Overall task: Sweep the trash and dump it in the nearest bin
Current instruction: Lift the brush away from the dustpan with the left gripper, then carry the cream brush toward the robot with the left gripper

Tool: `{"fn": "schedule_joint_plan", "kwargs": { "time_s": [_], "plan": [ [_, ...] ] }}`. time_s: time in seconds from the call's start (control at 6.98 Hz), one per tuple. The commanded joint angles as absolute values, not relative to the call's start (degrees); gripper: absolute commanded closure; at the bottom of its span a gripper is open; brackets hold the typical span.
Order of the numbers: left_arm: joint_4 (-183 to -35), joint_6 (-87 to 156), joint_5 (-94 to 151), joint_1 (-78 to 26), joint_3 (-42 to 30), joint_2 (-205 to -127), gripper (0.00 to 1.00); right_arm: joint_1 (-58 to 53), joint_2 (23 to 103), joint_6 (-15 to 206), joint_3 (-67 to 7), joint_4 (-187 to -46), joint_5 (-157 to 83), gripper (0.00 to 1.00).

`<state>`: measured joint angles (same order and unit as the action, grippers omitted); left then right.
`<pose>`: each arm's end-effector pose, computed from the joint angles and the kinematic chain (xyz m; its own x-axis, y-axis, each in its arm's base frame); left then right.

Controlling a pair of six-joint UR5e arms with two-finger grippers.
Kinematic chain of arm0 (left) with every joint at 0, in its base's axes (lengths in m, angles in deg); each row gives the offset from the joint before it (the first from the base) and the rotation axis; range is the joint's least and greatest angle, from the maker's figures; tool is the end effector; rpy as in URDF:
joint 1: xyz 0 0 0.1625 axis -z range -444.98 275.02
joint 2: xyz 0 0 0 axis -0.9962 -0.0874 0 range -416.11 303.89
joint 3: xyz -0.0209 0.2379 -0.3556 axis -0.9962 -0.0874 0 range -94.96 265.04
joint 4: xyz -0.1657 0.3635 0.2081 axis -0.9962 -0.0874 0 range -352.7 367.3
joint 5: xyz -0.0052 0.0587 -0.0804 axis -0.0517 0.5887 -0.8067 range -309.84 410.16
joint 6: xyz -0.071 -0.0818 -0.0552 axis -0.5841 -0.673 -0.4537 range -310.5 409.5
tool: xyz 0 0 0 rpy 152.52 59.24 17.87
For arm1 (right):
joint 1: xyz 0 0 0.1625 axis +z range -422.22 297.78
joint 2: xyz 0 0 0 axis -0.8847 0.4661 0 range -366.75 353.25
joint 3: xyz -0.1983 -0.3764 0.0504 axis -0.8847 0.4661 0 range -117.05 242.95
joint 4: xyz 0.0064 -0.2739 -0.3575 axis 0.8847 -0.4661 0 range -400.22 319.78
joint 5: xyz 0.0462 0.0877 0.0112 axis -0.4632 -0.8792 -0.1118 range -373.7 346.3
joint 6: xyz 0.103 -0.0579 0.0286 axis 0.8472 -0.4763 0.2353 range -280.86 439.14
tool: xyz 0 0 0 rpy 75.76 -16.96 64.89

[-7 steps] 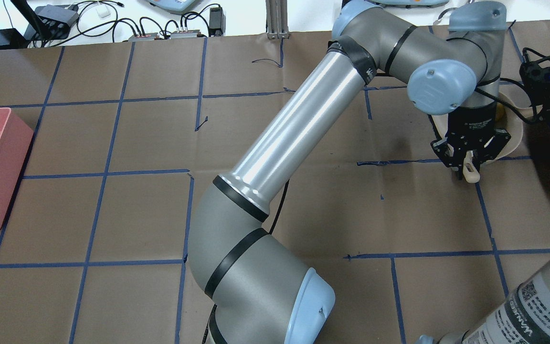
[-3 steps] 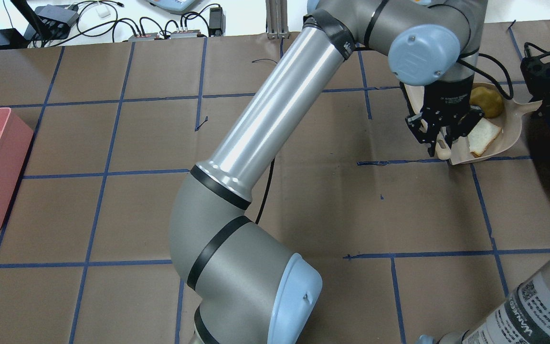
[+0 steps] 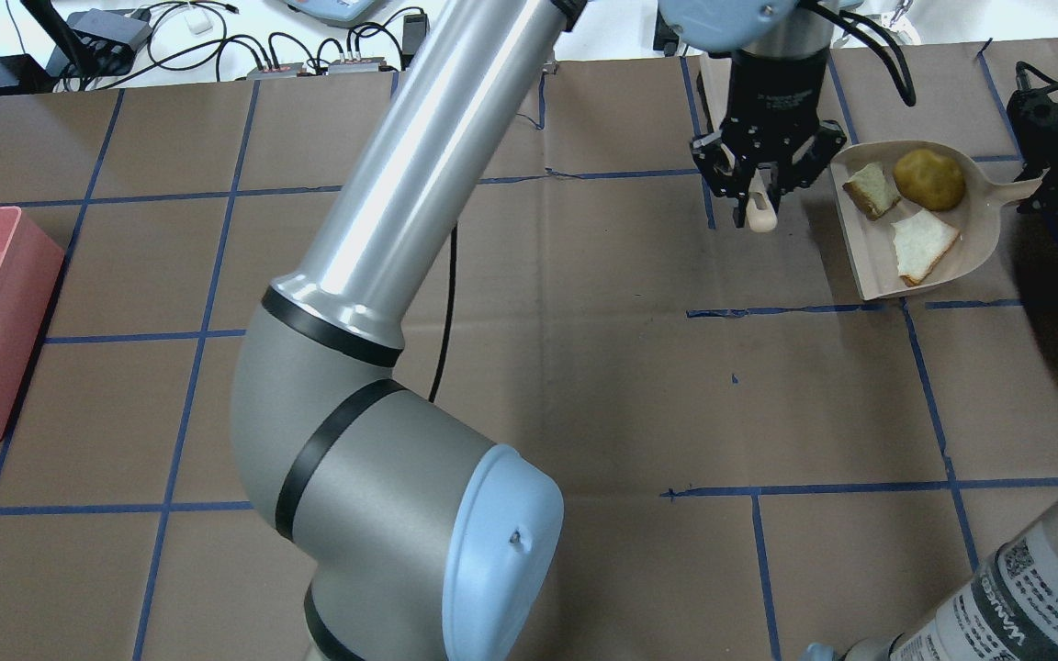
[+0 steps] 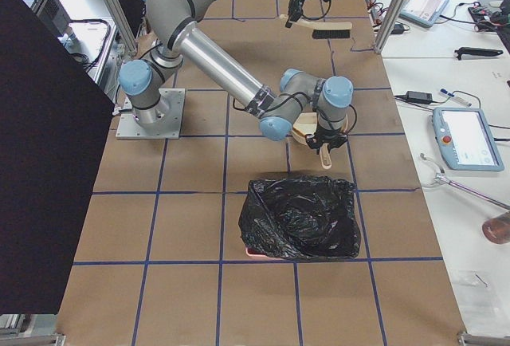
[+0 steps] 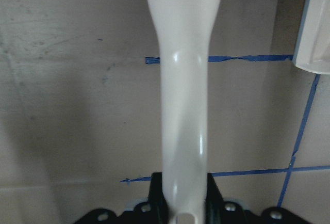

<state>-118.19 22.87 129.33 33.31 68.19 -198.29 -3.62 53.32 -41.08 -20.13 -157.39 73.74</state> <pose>-0.5200 -0.6363 0.4386 -0.9987 -0.0029 0.0503 0.0126 0.9520 0.3057 -0.2557 -0.6852 0.2517 -0.0190 -0.9962 0.0851 -0.9998 0.0189 -0.0021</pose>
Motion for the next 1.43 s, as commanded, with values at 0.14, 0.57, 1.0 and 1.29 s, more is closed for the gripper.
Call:
{"fn": "schedule_joint_plan", "kwargs": {
  "time_s": [0.14,0.57,1.0,1.29],
  "plan": [
    [-117.9,30.5,133.1,26.3,51.2,-186.1,1.00,-3.7,55.3,-40.0,-14.8,-147.2,73.1,0.93],
    [-114.5,36.4,136.8,17.6,33.8,-174.5,1.00,-3.8,55.5,-39.1,-9.4,-137.1,73.8,0.93],
    [-108.4,38.5,136.9,11.2,15.1,-161.4,1.00,-4.3,55.8,-40.6,-6.8,-136.5,76.7,0.93],
    [-100.5,43.3,136.9,9.7,2.8,-156.0,1.00,-7.8,55.8,-45.9,-4.4,-136.3,78.1,0.93]
  ]
}}
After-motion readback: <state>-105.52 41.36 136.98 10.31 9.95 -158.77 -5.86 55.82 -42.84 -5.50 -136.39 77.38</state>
